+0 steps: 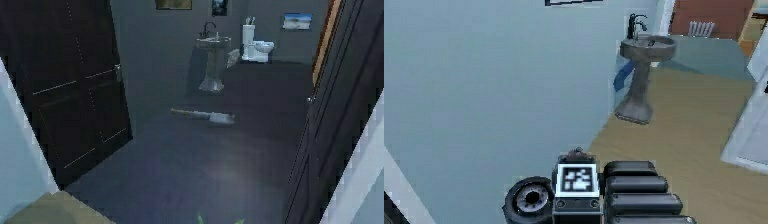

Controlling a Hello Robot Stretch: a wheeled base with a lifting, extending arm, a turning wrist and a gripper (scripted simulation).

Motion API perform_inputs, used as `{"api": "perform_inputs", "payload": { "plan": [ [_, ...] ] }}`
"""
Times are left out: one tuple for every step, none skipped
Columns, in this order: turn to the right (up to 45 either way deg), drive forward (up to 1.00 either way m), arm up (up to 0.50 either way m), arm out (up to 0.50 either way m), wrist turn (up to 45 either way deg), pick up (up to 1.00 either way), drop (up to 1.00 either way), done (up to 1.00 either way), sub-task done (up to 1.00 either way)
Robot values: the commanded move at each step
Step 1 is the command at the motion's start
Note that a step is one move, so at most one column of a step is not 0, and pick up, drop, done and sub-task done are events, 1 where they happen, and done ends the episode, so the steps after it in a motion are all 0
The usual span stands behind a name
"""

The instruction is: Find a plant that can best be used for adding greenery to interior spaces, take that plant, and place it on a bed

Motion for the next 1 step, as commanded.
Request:
{"api": "perform_inputs", "payload": {
  "plan": [
    [0.0, 1.00, 0.00, 0.00, 0.0, 0.00, 0.00, 0.00, 0.00]
  ]
}}
